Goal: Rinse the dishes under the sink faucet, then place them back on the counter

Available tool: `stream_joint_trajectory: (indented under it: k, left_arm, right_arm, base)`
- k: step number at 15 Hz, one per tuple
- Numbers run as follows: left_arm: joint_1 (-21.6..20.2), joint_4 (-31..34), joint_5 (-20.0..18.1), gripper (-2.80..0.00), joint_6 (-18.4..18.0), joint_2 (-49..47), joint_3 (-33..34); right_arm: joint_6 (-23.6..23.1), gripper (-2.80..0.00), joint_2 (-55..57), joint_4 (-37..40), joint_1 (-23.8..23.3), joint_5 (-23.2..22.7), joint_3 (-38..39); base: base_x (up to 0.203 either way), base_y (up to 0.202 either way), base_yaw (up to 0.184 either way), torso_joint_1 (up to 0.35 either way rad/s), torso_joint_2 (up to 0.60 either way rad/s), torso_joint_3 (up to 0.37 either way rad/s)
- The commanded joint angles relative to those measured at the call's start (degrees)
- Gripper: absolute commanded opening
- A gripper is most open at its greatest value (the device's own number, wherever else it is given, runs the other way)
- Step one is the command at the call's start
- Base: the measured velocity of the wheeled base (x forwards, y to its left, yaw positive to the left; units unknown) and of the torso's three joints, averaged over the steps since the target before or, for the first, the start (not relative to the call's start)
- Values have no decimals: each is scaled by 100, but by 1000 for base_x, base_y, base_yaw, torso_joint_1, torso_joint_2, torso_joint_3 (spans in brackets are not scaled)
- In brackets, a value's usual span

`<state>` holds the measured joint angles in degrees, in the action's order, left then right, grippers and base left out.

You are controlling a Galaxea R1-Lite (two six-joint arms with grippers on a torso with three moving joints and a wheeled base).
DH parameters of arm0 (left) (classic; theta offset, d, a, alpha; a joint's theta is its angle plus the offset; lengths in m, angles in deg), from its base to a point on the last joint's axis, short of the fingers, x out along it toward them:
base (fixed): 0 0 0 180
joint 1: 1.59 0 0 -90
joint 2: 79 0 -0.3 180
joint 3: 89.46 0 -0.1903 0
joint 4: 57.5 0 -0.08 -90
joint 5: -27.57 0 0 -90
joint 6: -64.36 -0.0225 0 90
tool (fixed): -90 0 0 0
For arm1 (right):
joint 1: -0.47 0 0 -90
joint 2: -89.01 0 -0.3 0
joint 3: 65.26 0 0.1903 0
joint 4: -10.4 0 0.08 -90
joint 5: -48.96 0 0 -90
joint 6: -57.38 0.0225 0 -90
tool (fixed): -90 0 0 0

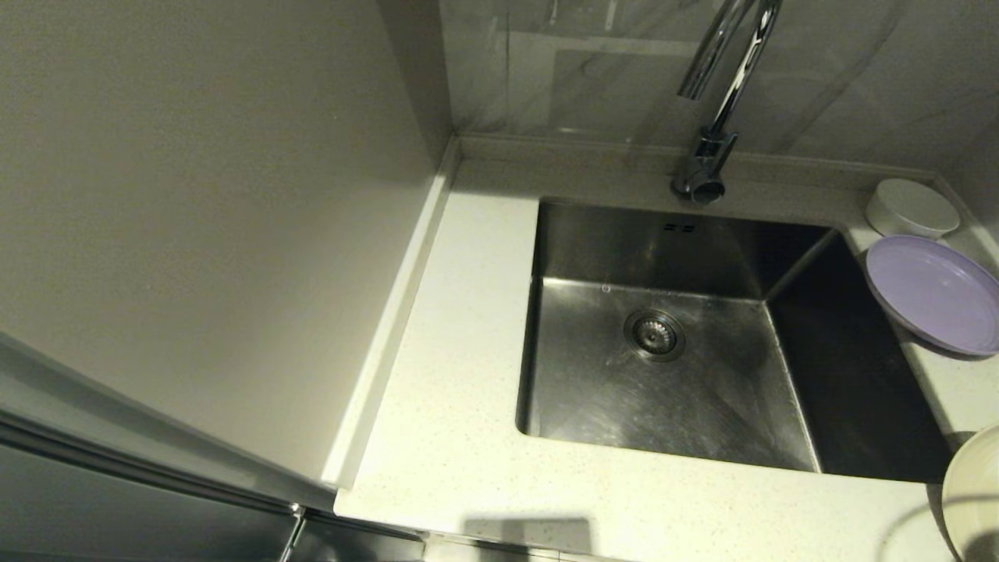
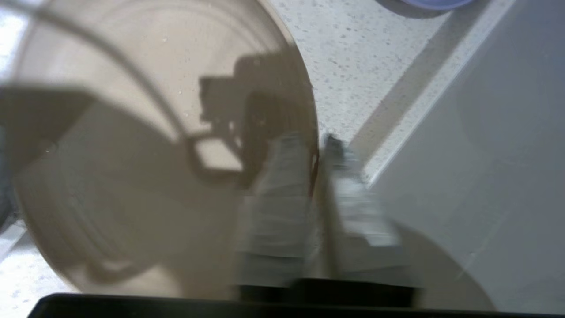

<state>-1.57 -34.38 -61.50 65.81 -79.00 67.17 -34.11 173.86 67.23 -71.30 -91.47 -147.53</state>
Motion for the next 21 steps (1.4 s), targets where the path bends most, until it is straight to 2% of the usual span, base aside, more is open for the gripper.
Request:
stream_joint_trajectory:
  k: [1,6,9,12,14,15,19,21]
  left_arm:
    - [-2,-2,4,-280,4,18,0]
    - [-2,-2,4,-280,0,18,0]
    - [5,-2,4,-280,0,18,0]
    - [-2,-2,4,-280,4,18,0]
    - [-2,-2,4,-280,4,18,0]
    - [-2,-2,4,-280,-1,18,0]
    - [-2,-2,4,-280,4,18,0]
    - [-2,-2,4,-280,4,18,0]
  right_arm:
    - [-52,0,75,-30,-2,-20,-8]
    - [-28,0,-4,-33,15,-107,-83]
    - [253,0,-263,-24,128,-481,-168]
    - [1136,0,-606,-24,644,-606,-403]
    - [1994,0,-775,-26,1187,-458,-759]
    - [2367,-280,-850,-30,1464,-201,-946]
    - [3938,-280,-907,-43,2672,679,-1833]
    - [5116,-280,-751,-107,3479,1564,-2366]
  base:
    - [0,0,0,0,0,0]
    - [0,0,0,0,0,0]
    - [0,0,0,0,0,0]
    - [0,0,0,0,0,0]
    - [0,0,0,0,0,0]
    - [0,0,0,0,0,0]
    - [0,0,0,0,0,0]
    - [0,0,0,0,0,0]
